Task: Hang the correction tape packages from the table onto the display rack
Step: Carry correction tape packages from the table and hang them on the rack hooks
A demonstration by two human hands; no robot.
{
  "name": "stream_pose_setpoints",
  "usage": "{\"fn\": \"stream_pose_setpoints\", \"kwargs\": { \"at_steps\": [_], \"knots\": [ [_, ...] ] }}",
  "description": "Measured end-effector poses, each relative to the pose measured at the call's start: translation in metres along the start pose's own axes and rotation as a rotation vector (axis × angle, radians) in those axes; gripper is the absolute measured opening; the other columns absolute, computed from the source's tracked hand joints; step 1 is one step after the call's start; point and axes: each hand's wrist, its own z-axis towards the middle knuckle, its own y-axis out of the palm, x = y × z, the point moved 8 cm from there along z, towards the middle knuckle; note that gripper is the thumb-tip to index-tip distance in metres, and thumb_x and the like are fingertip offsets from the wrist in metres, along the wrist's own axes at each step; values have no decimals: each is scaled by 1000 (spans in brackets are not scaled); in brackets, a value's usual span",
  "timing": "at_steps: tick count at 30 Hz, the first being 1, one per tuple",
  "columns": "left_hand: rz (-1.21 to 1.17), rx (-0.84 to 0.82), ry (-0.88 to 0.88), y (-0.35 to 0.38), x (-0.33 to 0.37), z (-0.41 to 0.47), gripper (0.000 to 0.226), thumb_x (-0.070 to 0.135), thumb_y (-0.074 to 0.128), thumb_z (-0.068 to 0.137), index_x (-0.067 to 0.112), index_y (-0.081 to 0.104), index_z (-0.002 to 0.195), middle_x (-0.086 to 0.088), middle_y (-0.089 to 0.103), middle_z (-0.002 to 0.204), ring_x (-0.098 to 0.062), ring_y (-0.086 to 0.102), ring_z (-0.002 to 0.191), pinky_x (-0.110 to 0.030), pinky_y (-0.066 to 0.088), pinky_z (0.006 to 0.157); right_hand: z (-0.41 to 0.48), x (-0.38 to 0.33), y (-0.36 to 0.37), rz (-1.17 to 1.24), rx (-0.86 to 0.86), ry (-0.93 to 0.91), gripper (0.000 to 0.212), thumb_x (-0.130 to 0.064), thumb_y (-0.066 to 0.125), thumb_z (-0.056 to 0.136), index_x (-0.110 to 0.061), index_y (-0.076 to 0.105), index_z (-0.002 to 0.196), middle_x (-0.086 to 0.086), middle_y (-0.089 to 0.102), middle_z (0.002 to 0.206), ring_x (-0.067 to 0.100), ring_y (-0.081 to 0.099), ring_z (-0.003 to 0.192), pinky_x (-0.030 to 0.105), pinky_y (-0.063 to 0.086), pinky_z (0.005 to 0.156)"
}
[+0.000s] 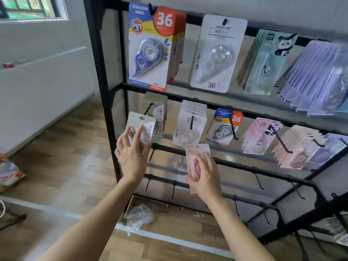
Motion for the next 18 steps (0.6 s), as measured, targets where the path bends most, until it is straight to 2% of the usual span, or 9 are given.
{"fn": "stream_pose_setpoints", "kwargs": {
  "at_steps": [7,14,18],
  "knots": [
    [-1,-16,-4,9,1,9,49,47,52,91,35,44,138,-6,32,148,-31,29,133,-52,33,101,11,9,7,25,8,27,73,-32,76,77,-15,44,139,14,23,154,31,24,141,43,29,108],
    [-3,-135,13,34,6,53,59,43,58,89,30,37,143,-9,28,147,-35,31,128,-51,44,89,23,9,12,22,44,65,75,-34,76,77,-17,41,142,12,22,155,30,23,141,45,28,110],
    [-3,-168,26,53,3,74,61,43,58,89,29,34,143,-9,25,148,-37,27,129,-56,43,91,22,10,10,32,76,73,76,-32,77,76,-16,42,141,14,25,153,32,25,140,46,29,110]
  ]
}}
